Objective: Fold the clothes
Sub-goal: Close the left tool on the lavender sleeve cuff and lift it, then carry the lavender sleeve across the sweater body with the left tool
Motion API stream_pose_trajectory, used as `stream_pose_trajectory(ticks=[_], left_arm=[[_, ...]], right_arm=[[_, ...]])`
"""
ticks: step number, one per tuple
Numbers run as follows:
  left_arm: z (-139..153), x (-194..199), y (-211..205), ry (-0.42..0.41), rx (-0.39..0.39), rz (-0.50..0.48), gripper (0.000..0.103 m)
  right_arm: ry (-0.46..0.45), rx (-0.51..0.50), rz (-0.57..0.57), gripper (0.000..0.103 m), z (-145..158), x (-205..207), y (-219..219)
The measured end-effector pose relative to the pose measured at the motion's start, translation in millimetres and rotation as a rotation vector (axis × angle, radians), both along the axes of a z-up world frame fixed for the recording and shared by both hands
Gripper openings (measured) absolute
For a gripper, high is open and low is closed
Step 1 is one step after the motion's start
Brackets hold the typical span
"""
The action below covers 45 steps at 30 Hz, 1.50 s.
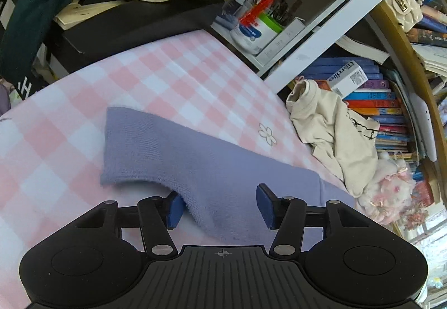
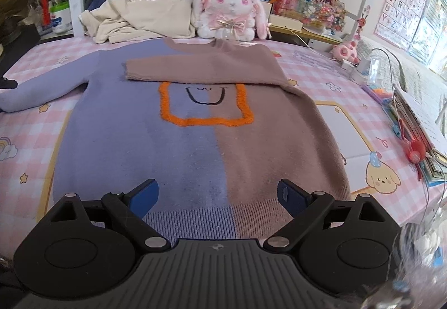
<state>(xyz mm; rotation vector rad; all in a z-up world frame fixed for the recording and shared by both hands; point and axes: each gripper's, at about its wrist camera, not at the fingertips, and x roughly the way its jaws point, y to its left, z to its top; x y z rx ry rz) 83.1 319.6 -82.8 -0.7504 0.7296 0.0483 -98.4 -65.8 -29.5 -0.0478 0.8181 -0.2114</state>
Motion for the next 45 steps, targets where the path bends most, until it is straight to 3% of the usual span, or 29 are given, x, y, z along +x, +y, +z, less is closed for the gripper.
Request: stream_pose_trajectory(ticks=[8, 14, 16, 17, 21, 27, 35, 39, 45], left_arm=[[-1.6, -4.4, 36.4, 0.017, -0.087, 0.157, 0.052], [-7.1, -3.8, 45.6, 0.038, -0.110, 0.175, 0.026], [-10.6, -4.3, 48.9, 0.049, -0.119, 0.189, 0.007], [-12.5, -4.5, 50.8, 0.055, -0.123, 0.196, 0.003], [-15.0, -4.4, 52.2, 0.036, -0.112, 0.200, 0.004], [-1.9, -2.9, 41.2, 0.016, -0.010, 0.188, 0.003], [62.0, -4.5, -15.5, -0.167, 0.152, 0.083, 0.003], [100.6, -2.5, -72.1, -0.265, 0.229, -0.005, 0.003], [146.4, -2.7, -167.2, -0.352, 0.271, -0.108, 0.003]], right_arm=[[0.005, -0.001, 0.006, 0.092, -0.6, 4.6, -0.4], [0.006, 0.004, 0.010, 0.092, -1.0, 8.0, -1.8], [0.006, 0.000, 0.018, 0.092, -1.1, 8.2, -1.9], [0.006, 0.000, 0.022, 0.092, -1.1, 8.2, -2.4], [0.008, -0.001, 0.037, 0.092, -1.1, 8.7, -5.6], [-0.004, -0.004, 0.077, 0.092, -1.1, 7.7, -15.6], [-0.024, 0.028, 0.153, 0.092, -4.8, 19.0, -45.1], [-0.041, 0.050, 0.245, 0.092, -4.8, 28.5, -68.8], [-0.018, 0.096, 0.347, 0.092, 0.0, 43.0, -117.9]])
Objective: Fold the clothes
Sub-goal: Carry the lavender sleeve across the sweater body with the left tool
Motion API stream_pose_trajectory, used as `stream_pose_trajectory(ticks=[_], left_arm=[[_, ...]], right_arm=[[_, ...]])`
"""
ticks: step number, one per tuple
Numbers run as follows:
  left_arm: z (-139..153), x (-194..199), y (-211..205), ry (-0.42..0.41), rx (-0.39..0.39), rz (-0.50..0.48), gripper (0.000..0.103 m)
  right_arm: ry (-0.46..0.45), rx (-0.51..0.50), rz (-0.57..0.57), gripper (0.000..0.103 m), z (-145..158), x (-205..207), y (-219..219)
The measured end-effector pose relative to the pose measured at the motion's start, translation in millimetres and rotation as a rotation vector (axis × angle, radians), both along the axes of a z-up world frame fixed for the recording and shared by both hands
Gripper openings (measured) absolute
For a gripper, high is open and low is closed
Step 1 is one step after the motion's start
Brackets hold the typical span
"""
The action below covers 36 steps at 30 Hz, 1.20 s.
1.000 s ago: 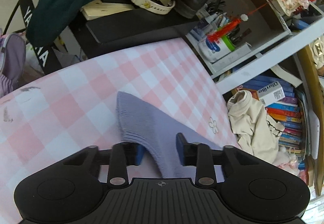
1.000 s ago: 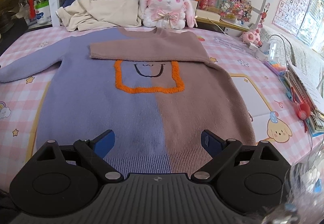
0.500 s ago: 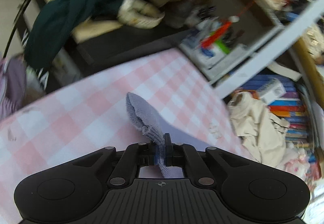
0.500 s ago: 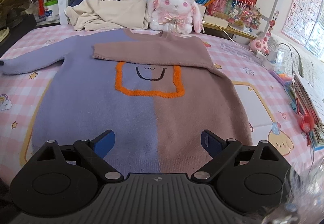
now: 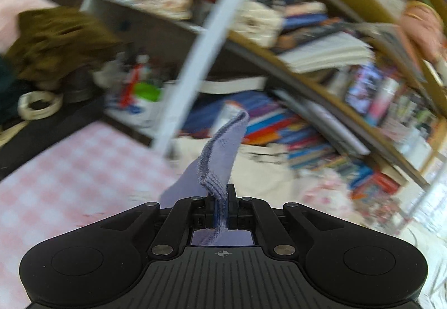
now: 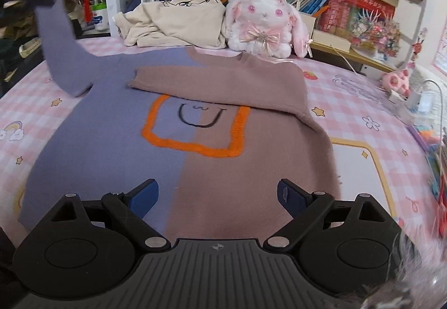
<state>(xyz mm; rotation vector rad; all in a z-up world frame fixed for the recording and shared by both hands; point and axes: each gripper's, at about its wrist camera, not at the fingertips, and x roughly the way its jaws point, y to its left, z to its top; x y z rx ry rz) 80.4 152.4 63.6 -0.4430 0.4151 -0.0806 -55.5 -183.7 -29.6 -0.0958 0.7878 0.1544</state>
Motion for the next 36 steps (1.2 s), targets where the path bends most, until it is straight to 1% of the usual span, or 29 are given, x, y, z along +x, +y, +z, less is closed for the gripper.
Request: stream_pose_trajectory(ticks=[4, 10, 14, 18, 25, 36], left_arm=[[14.1, 4.6, -53.3, -0.015, 0.018, -0.043, 0.003], [15.8, 29.5, -114.0, 0.020, 0.051, -0.062, 0.003], [11.4, 39.3, -150.0, 0.038, 0.072, -0.084, 0.003], [-2.4, 42.1, -182.0, 0.066, 0.112, -0.114, 0.003], [-32.5, 56.5, -209.6, 0.138, 0.122, -0.109, 0.003], [-48.6, 69.1, -231.4, 0.168, 0.116, -0.122, 0.003]], right_arm=[[0.013, 0.020, 0.064, 0.092, -0.7, 3.2, -28.7], [0.044, 0.062, 0.159, 0.092, -3.1, 6.8, -63.3], [0.069, 0.100, 0.185, 0.092, -3.5, 11.2, -79.6], [0.067, 0.095, 0.204, 0.092, -4.6, 10.0, -91.3], [0.072, 0.094, 0.203, 0.092, -7.2, 13.0, -112.0], [0.074, 0.081, 0.205, 0.092, -9.5, 22.0, -125.4]])
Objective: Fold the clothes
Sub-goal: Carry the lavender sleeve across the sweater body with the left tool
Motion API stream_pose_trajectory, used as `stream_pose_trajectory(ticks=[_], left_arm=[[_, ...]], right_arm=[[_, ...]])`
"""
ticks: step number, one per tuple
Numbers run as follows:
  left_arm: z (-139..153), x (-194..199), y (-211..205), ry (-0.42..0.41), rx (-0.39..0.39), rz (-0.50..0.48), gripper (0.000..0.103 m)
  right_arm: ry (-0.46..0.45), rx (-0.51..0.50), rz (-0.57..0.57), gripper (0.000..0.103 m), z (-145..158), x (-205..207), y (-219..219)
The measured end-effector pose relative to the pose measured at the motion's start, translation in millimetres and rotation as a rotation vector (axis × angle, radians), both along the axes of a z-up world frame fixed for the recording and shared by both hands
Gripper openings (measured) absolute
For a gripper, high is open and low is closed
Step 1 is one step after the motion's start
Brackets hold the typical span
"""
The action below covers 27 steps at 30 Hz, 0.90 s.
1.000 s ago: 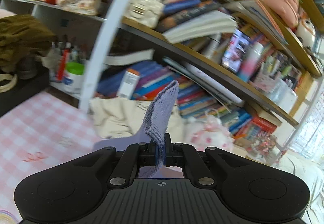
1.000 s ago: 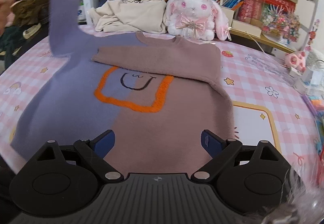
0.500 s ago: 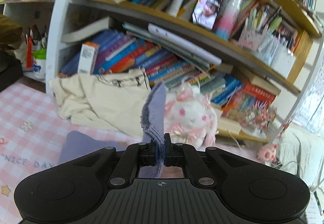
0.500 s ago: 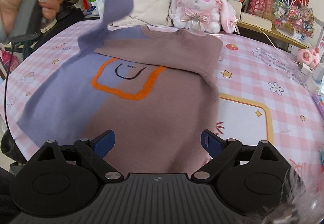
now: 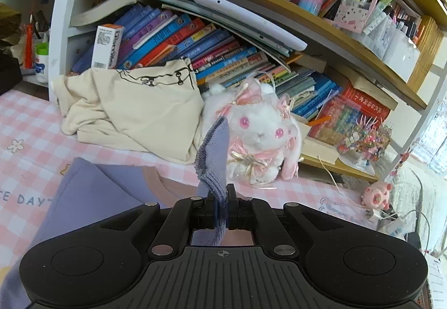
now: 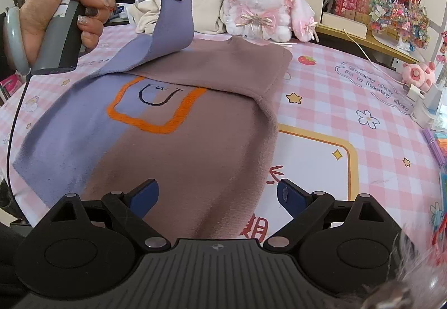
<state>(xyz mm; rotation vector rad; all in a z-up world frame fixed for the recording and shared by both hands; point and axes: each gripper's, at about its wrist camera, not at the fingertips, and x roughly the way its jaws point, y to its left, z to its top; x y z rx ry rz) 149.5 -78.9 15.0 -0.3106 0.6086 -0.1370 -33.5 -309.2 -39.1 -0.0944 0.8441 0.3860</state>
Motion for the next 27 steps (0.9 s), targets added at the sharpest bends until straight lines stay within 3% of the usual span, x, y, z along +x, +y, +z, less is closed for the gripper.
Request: stream_pose_trajectory(ticks=[4, 7, 11, 13, 15, 16, 17, 21, 27], left_arm=[[7.2, -8.4, 1.9, -0.067, -0.003, 0.083, 0.003], [16.5, -18.3, 7.0, -0.141, -0.053, 0.152, 0.003], [10.8, -10.2, -4.7, -0.069, -0.072, 0.096, 0.007], [5.4, -4.6, -12.9, -0.010, -0.079, 0.054, 0.021], [3.9, -9.5, -16.8, -0.002, -0.092, 0.038, 0.056], [5.2, -15.3, -16.6, -0.021, -0.095, 0.038, 0.066], [7.1, -21.5, -15.3, -0.039, -0.091, 0.035, 0.066], [12.9, -50.8, -1.5, -0.057, -0.010, 0.033, 0.067], [-8.6, -121.3, 25.5, 0.054, 0.213, 0.110, 0.069]], right_arm=[[0.002, 0.002, -0.004, 0.092, -1.0, 3.7, -2.9], [0.005, 0.008, -0.012, 0.092, -1.8, 6.5, -5.8], [0.010, 0.011, -0.016, 0.092, -2.4, 9.6, -7.9], [0.011, 0.011, -0.011, 0.092, -2.5, 10.3, -7.1], [0.011, 0.012, -0.004, 0.092, -2.2, 10.7, -6.1], [0.010, 0.012, 0.001, 0.092, -1.8, 10.6, -5.5], [0.010, 0.015, 0.005, 0.092, -1.8, 10.3, -4.7], [0.018, 0.029, 0.022, 0.092, -2.5, 9.6, -1.8], [0.046, 0.073, 0.038, 0.092, -6.1, 8.1, 7.7]])
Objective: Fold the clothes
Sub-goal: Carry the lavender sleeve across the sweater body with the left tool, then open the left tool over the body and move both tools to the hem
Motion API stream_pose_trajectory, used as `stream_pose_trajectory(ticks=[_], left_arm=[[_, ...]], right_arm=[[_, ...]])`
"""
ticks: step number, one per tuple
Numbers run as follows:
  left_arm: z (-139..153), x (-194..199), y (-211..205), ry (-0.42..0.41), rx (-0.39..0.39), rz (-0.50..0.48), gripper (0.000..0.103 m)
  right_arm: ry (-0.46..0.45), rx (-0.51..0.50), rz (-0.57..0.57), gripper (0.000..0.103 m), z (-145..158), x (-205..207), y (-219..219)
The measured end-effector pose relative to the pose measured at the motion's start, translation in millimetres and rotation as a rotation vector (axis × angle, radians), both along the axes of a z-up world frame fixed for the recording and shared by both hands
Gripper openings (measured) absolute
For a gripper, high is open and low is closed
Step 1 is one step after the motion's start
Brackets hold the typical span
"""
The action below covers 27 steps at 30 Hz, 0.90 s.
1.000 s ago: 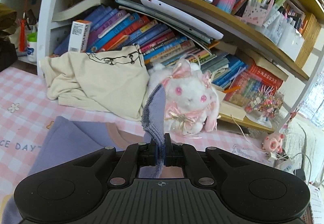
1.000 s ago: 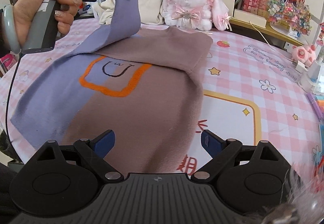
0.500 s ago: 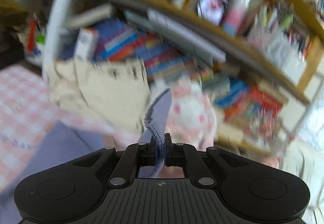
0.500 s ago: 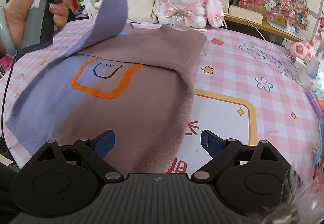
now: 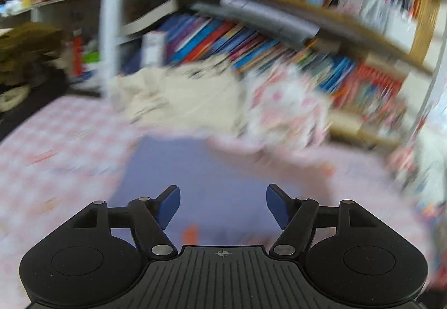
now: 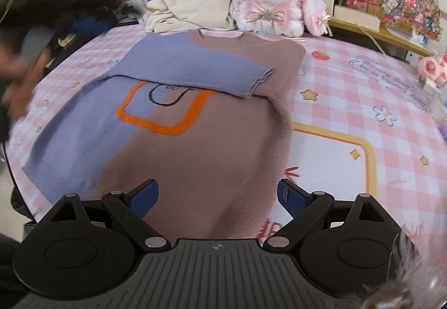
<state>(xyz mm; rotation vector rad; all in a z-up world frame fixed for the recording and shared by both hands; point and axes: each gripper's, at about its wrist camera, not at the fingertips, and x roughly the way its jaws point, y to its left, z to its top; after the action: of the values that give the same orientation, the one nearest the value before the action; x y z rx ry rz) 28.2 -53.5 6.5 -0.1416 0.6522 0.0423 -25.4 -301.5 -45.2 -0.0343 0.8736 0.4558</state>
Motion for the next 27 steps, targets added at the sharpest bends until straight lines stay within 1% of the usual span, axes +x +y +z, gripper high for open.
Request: stream_pose_trajectory(ticks=[5, 9, 11, 13, 15, 19, 22, 24, 25, 26, 27], left_arm=[[-23.1, -59.0, 16.1, 0.119, 0.075, 0.112, 0.070], [-32.8, -80.8, 28.9, 0.177, 0.122, 0.148, 0.070], [-34.7, -86.6, 35.2, 0.194, 0.133, 0.155, 0.070], [-34.8, -91.2, 40.5, 0.193, 0.128, 0.153, 0.072], [-35.5, -99.8, 47.1, 0.176, 0.109, 0.140, 0.073], [-41.9, -114.7, 64.4, 0.148, 0.075, 0.116, 0.073], [-46.4, -126.3, 80.7, 0.141, 0.034, 0.106, 0.073], [-49.3, -134.0, 91.8, 0.139, 0.005, 0.100, 0.069], [-50.3, -137.0, 97.1, 0.138, -0.008, 0.092, 0.063], [-50.8, -139.0, 102.3, 0.137, -0.019, 0.080, 0.058], [-51.2, -140.0, 106.1, 0.139, -0.026, 0.067, 0.048]], right_arm=[[0.014, 0.021, 0.002, 0.092, -2.3, -4.4, 12.3], [0.015, 0.021, -0.013, 0.090, -1.9, -11.3, 20.7], [0.014, 0.015, -0.034, 0.090, -1.4, -18.0, 22.4], [0.018, 0.006, -0.060, 0.090, -1.4, -25.0, 24.4], [0.020, -0.003, -0.083, 0.090, -0.8, -32.1, 27.1], [0.010, -0.037, -0.137, 0.088, 1.7, -48.8, 35.6], [0.012, -0.069, -0.192, 0.083, 3.3, -64.5, 41.2], [0.010, -0.079, -0.224, 0.077, 4.3, -76.0, 43.9], [0.007, -0.081, -0.240, 0.075, 4.6, -82.4, 45.1], [0.009, -0.085, -0.257, 0.070, 4.1, -86.9, 45.9], [0.014, -0.091, -0.284, 0.067, 3.2, -91.6, 46.0]])
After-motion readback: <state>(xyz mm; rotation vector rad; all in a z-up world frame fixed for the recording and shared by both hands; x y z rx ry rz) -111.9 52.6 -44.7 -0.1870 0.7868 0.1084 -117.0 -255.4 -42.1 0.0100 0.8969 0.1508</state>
